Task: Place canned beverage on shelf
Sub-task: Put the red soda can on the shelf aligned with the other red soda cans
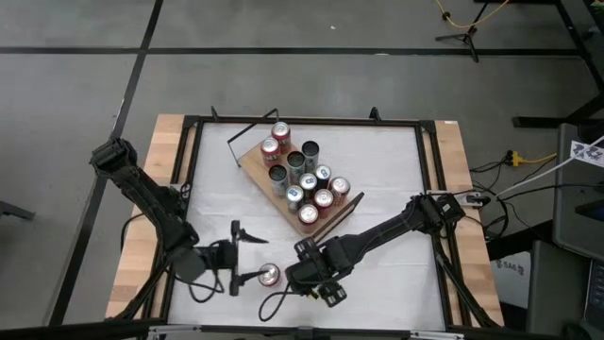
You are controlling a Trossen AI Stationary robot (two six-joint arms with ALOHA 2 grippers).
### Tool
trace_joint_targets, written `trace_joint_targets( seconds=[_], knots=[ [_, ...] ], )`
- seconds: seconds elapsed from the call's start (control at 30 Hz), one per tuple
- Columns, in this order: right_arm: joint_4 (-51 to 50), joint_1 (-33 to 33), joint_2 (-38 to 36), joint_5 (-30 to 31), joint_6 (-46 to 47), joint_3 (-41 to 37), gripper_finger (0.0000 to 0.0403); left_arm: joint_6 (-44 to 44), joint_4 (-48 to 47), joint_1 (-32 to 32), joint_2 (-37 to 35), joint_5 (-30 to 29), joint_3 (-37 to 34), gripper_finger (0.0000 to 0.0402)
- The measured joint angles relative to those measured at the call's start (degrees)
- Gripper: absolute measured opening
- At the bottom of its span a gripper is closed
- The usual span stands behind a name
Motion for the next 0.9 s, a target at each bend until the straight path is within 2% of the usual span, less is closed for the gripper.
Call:
trace_joint_targets(
  seconds=[0.13, 0.23, 0.33, 0.57, 0.9],
  knots=[
    [-7.2, 0.0, 0.0, 6.7, -4.0, 4.3, 0.0317, -7.3, -10.5, 1.6, 0.0, 0.4, 4.2, 0.0341],
    [-11.3, -0.1, 0.0, 12.2, -6.4, 7.0, 0.0317, -9.8, -10.5, 1.8, 0.0, 0.4, 4.7, 0.0341],
    [-12.6, -0.2, -1.4, 16.3, -8.1, 6.3, 0.0317, -11.6, -10.3, 1.6, 0.0, 1.0, 4.7, 0.0341],
    [-14.7, -0.7, -2.9, 16.2, -7.8, 6.3, 0.0317, -20.0, -9.9, 1.4, 0.0, 4.2, 4.7, 0.0341],
    [-14.6, -1.1, -3.2, 16.0, -7.7, 6.3, 0.0317, -20.8, -10.0, 1.4, 0.0, 13.7, 4.7, 0.0341]
  ],
)
